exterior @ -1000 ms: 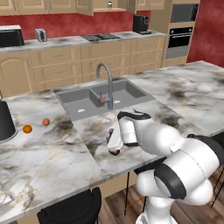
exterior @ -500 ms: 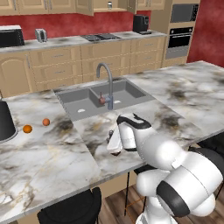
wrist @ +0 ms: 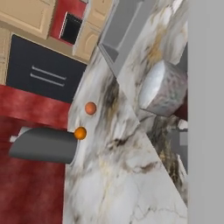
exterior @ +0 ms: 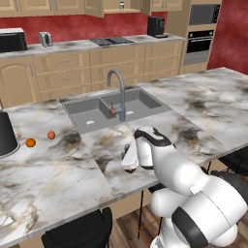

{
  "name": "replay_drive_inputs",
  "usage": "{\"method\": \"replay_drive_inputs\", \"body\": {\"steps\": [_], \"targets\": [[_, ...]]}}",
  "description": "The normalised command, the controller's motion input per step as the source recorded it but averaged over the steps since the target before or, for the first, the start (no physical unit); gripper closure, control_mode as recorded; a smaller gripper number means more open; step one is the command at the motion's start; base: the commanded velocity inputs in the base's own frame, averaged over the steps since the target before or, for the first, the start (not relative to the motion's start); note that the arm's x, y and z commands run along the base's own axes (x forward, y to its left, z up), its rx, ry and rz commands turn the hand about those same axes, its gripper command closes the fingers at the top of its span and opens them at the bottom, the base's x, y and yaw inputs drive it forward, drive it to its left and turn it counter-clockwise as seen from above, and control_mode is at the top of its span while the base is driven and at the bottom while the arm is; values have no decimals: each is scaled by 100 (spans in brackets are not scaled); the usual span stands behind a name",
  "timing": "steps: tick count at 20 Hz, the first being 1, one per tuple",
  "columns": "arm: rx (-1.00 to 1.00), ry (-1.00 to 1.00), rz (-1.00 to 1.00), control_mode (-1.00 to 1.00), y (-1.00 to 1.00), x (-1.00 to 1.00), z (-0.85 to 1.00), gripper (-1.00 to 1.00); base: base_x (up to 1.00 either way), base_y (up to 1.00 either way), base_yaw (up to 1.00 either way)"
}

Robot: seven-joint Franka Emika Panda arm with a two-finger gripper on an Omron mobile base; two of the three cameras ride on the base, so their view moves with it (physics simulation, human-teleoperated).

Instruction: Move the ketchup and mayonnaise from the cabinet to the dining counter.

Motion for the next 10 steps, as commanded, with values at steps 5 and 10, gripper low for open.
{"method": "replay_drive_inputs", "body": {"steps": [5,10], "targets": [[0,0,0,-100,-23,-19,-24,-100,0,0,0],[0,-1,0,-100,-19,-7,-17,-100,0,0,0]]}}
